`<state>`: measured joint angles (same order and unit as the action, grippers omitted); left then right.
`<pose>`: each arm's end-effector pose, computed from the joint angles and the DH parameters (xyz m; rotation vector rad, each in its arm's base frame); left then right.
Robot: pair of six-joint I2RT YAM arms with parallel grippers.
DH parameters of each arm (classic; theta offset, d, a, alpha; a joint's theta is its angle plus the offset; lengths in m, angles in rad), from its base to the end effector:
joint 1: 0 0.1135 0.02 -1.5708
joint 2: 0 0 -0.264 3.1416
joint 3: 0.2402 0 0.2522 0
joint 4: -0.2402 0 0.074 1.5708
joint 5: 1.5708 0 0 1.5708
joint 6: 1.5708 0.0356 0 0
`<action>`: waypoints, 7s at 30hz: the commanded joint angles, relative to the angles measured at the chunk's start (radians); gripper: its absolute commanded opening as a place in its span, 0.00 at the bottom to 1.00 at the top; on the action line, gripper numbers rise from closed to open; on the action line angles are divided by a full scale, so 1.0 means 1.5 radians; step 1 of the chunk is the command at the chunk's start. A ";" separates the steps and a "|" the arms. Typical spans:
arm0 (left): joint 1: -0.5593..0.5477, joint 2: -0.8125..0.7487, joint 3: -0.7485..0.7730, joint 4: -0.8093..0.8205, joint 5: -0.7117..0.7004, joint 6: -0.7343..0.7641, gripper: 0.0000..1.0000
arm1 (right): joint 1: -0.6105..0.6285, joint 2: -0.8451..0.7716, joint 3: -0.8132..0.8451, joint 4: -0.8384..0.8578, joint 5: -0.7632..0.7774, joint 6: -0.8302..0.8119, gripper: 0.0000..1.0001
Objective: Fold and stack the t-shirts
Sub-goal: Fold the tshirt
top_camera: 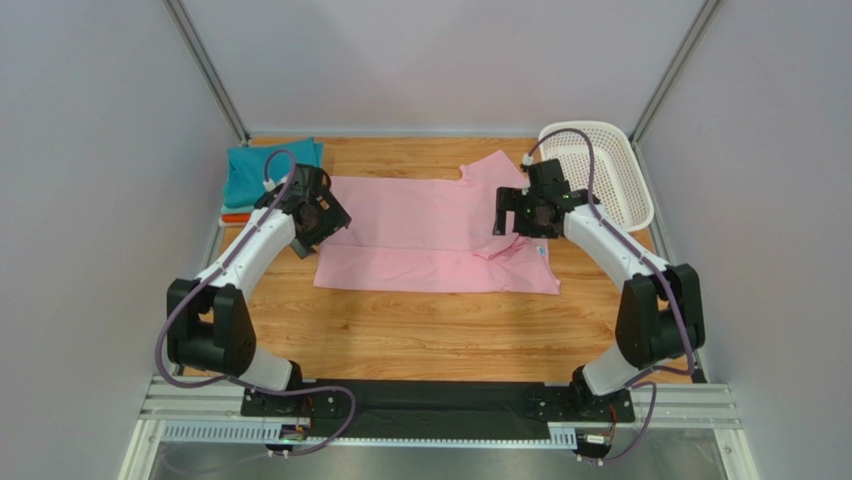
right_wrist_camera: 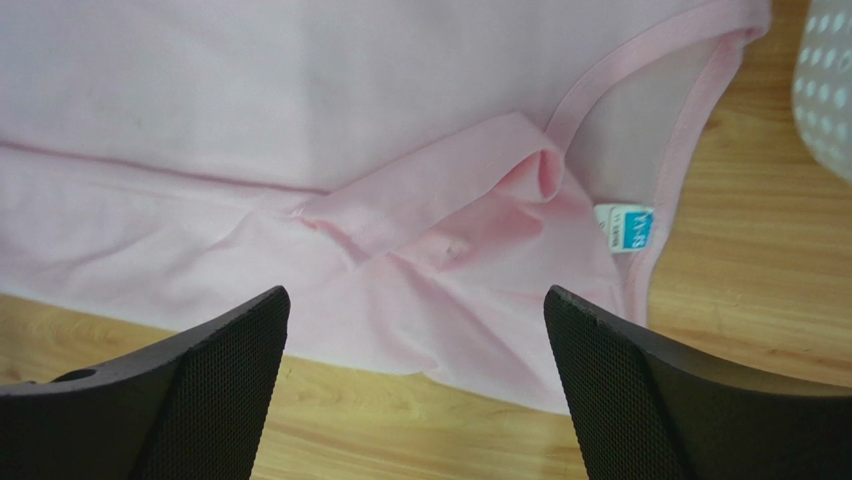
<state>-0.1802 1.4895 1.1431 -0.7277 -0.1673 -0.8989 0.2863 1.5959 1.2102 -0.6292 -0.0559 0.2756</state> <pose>0.2975 -0.0482 0.2540 -0.9763 2.4401 -0.1533 0.3198 0.0962 0.2478 -0.0348 2.6088 0.2765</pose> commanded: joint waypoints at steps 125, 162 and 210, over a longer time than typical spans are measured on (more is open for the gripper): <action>-0.046 -0.336 -0.226 -0.135 -0.013 0.029 1.00 | 0.202 -0.293 -0.277 0.042 0.087 0.085 1.00; 0.026 0.420 0.364 -0.093 -0.105 0.143 0.49 | 0.201 -0.328 -0.295 -0.007 0.141 0.084 1.00; 0.026 0.299 0.245 -0.049 -0.037 0.165 0.00 | 0.040 0.299 0.348 -0.054 0.228 0.098 0.99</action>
<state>-0.1459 1.9869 1.5227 -0.8112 -0.2363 -0.6697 0.3637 1.9621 1.6455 -0.6590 0.2268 0.4213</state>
